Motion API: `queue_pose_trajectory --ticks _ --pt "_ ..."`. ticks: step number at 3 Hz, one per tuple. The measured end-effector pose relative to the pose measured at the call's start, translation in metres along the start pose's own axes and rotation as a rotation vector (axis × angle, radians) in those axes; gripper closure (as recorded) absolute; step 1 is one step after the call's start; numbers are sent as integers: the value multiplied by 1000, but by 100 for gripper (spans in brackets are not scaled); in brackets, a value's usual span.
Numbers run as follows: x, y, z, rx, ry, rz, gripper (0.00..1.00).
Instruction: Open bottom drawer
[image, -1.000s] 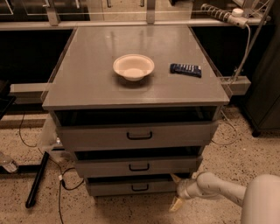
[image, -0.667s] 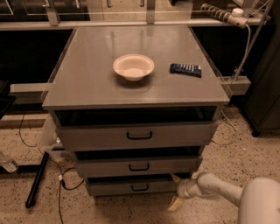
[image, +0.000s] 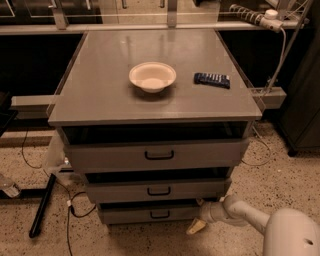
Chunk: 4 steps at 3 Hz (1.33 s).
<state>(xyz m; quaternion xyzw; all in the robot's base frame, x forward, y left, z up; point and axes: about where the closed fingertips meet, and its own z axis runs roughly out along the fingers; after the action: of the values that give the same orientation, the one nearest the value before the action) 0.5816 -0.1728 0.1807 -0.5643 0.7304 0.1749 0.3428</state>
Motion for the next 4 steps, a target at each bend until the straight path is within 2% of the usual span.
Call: queue_pose_trajectory --ticks 1,2,3,4 --pt "0 0 0 0 0 0 0" --pt "0 0 0 0 0 0 18" --pt "0 0 0 0 0 0 42" --pt "-11 7 -6 -34 -28 -50 65"
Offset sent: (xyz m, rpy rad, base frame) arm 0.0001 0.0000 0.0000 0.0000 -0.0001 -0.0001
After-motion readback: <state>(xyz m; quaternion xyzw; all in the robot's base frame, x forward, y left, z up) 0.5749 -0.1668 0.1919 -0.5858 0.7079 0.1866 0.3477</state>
